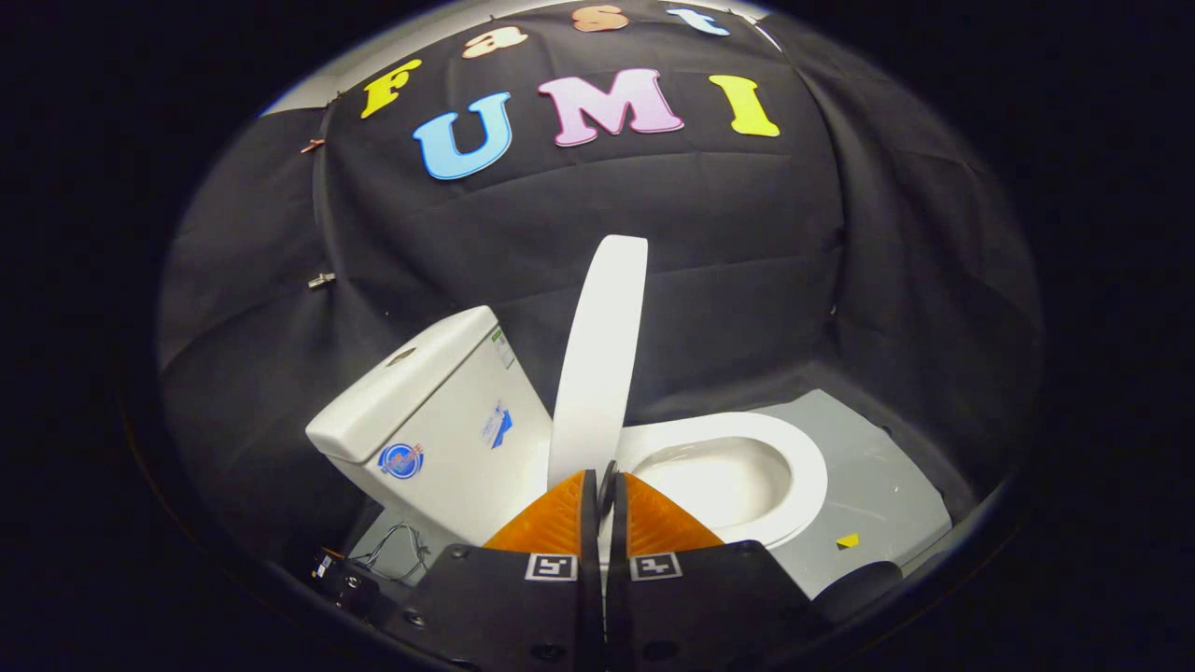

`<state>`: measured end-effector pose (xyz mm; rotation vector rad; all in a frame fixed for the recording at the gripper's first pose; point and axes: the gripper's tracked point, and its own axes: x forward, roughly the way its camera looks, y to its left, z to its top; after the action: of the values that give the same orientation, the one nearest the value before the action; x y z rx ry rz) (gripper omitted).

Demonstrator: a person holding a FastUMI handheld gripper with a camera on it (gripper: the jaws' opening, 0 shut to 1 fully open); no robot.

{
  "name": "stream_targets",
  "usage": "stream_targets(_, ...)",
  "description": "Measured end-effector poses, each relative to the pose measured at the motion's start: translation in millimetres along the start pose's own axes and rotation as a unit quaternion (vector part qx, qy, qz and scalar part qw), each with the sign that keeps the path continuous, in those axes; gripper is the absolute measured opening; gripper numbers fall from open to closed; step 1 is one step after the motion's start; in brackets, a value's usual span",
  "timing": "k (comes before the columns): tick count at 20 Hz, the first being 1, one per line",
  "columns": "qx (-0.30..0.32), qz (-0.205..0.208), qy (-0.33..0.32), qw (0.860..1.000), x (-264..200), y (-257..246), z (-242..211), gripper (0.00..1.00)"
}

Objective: Open the toilet lid.

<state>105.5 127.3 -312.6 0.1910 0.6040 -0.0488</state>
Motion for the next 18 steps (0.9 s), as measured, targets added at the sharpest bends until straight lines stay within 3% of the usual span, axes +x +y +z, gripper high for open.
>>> stream_targets(5,-0.061,0.016,-0.009,0.998,2,41,1,0.06)
stream_targets(18,-0.093,0.057,0.001,0.994,11,107,-6,0.06)
